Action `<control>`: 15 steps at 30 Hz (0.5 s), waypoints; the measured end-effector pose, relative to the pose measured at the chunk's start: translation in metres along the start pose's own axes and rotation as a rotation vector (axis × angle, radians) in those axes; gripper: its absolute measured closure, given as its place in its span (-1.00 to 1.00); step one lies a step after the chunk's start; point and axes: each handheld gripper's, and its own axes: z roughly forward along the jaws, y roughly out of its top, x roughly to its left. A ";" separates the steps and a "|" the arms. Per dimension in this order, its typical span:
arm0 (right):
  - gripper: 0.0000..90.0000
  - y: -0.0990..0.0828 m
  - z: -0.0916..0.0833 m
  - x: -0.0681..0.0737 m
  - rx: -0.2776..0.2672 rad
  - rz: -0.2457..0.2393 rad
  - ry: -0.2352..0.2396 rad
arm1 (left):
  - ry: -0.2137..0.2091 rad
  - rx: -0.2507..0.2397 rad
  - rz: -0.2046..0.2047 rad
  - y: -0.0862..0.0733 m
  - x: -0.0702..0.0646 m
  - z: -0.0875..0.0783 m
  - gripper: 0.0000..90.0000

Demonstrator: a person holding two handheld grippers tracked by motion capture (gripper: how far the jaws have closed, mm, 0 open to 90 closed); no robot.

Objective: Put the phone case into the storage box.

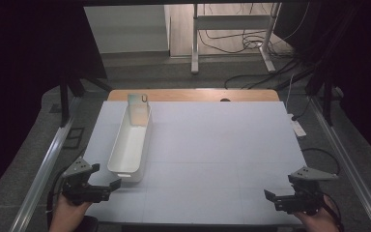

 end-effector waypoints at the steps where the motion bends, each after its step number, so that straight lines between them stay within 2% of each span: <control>1: -1.00 0.000 0.000 0.000 0.000 -0.001 0.000 | 0.001 0.001 -0.003 -0.001 0.000 -0.001 -0.98; 13: -1.00 0.000 0.000 0.001 0.002 -0.003 -0.001 | 0.024 0.005 0.000 -0.007 0.000 -0.007 -0.98; 15: -1.00 0.000 0.000 0.001 0.002 -0.004 0.000 | 0.028 0.018 0.002 -0.007 0.000 -0.006 -0.98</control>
